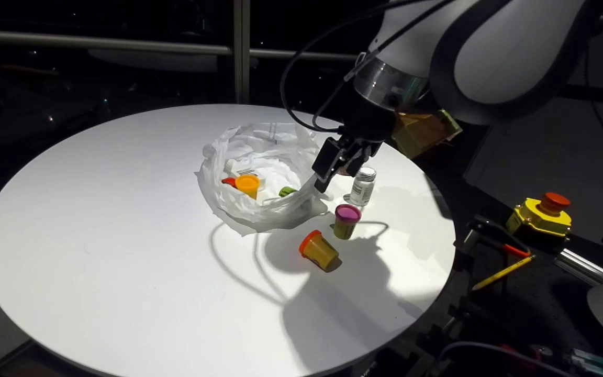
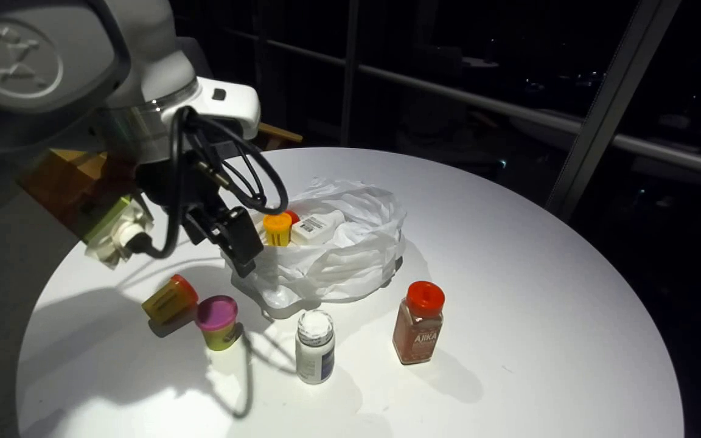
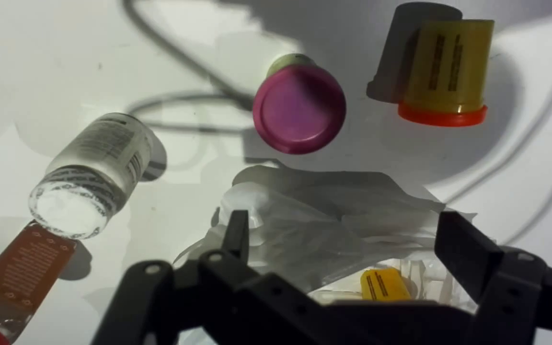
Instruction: Pick up the objects from the plastic bag and put it on the table.
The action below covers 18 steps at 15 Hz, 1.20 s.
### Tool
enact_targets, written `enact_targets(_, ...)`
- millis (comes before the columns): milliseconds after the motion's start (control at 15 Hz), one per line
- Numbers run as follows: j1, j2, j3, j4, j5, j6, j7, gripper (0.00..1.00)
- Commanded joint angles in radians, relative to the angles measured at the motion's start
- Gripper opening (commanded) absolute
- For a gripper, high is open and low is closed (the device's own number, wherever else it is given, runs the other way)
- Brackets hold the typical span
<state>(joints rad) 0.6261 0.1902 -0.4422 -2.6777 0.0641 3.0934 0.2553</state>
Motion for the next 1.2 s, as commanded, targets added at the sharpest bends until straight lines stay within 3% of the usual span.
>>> enact_targets(0,0.031,-0.047,-0.032,0.141,-0.009,-0.259,0.029,0.99)
enact_targets(67,0.023,-0.034,-0.023,0.192,0.007,-0.311,0.022,1.00)
enact_targets(133,-0.138,-0.027,0.129,0.247,-0.033,-0.349,0.052,1.00)
enact_targets(467,-0.347,0.085,0.347,0.440,0.028,-0.428,0.024,1.00)
enact_targets(800,-0.429,0.211,0.423,0.511,0.029,-0.365,0.036,1.00)
enact_targets(1133,-0.438,0.320,0.428,0.554,0.021,-0.271,0.063,1.00)
